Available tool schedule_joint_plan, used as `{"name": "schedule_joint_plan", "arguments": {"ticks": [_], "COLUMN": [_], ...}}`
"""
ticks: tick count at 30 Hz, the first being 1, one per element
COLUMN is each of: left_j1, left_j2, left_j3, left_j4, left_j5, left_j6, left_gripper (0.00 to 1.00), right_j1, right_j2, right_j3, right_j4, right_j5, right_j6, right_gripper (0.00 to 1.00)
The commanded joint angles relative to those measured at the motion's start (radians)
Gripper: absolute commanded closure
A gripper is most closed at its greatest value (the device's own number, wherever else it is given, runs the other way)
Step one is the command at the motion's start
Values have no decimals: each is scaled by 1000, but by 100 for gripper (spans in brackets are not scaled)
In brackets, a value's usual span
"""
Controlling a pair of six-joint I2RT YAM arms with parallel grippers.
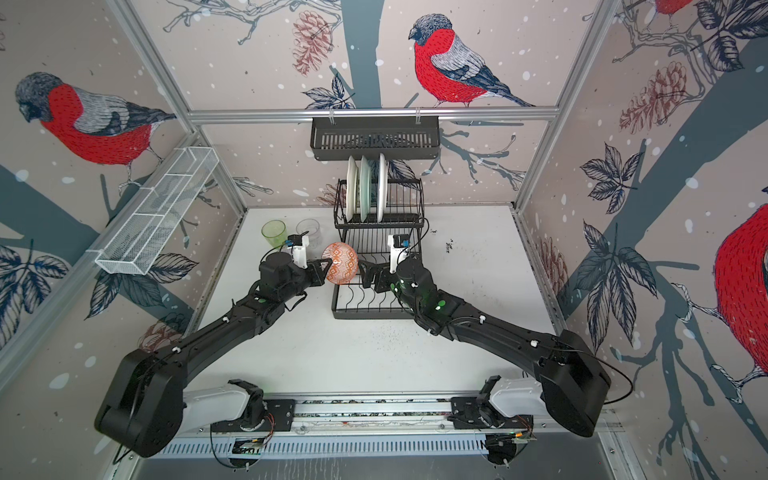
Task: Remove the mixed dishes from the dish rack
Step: 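Carry the blue bowl with the left gripper toward the stacked bowls while the right withdraws, then lower the blue bowl onto the striped bowl stack and open the left gripper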
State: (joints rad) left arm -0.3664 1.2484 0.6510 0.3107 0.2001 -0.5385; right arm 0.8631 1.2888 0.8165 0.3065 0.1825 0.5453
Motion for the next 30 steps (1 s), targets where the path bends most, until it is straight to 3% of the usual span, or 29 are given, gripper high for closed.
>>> {"name": "schedule_joint_plan", "arguments": {"ticks": [1,5,17,24,30], "left_j1": [7,24,241,256,267], "left_j2": [4,4,32,50,87], "left_j3": [18,16,45,101,143], "left_j4": [-12,-34,-163,-243,-332], "left_j5": [-94,-171,-230,-354,-540], "left_j6": [45,31,4,34,15], "left_gripper": [100,100,100,100,100], "right_j1": [-10,-24,-98,-119,-140], "right_j2": [-14,-19,-12,-20,-31], "right_j3": [-5,-5,-29,-62,-107], "right_j4": [-37,-56,-10,15,35], "right_j5": [43,49,-75,-92,-96], "right_j6": [-27,-51,-82,-103,-108], "right_gripper": [0,1,0,1,0]}}
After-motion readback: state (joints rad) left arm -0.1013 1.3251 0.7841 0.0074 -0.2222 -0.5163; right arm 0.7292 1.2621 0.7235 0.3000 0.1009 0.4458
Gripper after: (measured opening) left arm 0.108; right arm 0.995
